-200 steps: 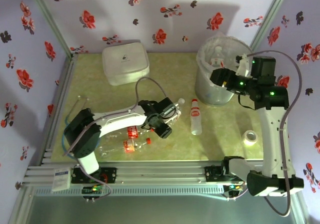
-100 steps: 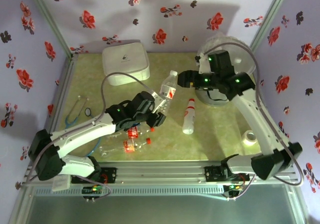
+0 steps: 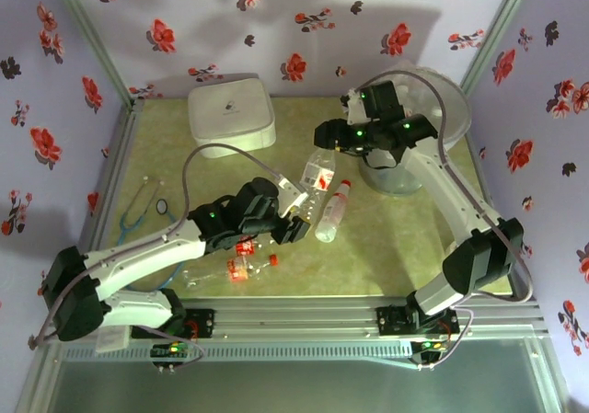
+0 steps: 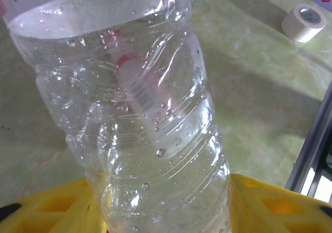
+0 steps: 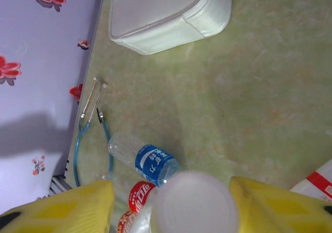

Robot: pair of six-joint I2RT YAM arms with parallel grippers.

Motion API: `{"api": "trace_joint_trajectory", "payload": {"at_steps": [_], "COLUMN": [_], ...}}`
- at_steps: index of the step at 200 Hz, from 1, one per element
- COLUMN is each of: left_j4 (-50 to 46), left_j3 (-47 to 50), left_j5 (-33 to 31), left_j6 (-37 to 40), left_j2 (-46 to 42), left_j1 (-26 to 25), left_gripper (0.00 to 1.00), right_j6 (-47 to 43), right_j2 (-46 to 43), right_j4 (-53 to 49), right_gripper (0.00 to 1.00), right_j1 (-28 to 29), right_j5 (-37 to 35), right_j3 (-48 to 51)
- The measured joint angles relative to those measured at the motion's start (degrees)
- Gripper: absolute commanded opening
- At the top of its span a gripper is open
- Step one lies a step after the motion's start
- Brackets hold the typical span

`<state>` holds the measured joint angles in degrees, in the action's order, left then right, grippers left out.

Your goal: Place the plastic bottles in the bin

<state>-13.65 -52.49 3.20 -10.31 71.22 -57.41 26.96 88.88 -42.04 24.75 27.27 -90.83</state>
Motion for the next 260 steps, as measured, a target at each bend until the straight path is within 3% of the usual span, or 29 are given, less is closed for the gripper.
{"api": "trace_joint_trajectory", "payload": {"at_steps": [49, 69, 110, 125, 148, 168, 197, 260], "left_j4": [0.0, 0.3, 0.8, 0.8, 0.8, 0.8, 0.7, -1.0], "left_j3": [0.2, 0.2, 0.3, 0.4, 1.1, 1.6, 2.6, 4.7], "left_j5": [-0.4, -0.9, -2.5, -4.1, -6.4, -7.8, -9.2, -11.1], "left_j6": [0.0, 0.0, -0.5, -1.1, -1.6, -2.1, -3.5, -5.7], "left_j2": [-1.7, -1.9, -2.3, -3.2, -5.9, -7.7, -8.3, -10.1], "left_j1": [-0.1, -0.1, -0.1, -0.1, -0.1, -0.1, 0.0, 0.3], "left_gripper": [0.59, 0.61, 0.9, 0.96, 0.97, 0.97, 0.97, 0.97], "right_j6": [-0.3, -0.6, -2.5, -3.8, -5.1, -4.9, -4.9, -7.1], "right_j2": [0.1, 0.0, -0.4, -0.4, -0.5, -0.9, -2.1, 0.9], "right_j4": [-0.5, -1.3, -3.4, -4.4, -5.4, -4.9, -3.3, 1.1], "right_gripper": [0.23, 0.18, 0.12, 0.1, 0.07, 0.04, 0.03, 0.01], "right_j1": [0.0, 0.0, -0.2, -0.9, -4.8, -11.8, -20.1, -24.8], "right_j5": [-0.1, -0.5, -2.8, -4.5, -5.9, -7.0, -13.4, -22.9], "right_j3": [-0.9, -1.8, -4.7, -8.0, -15.5, -22.3, -29.1, -33.6]}}
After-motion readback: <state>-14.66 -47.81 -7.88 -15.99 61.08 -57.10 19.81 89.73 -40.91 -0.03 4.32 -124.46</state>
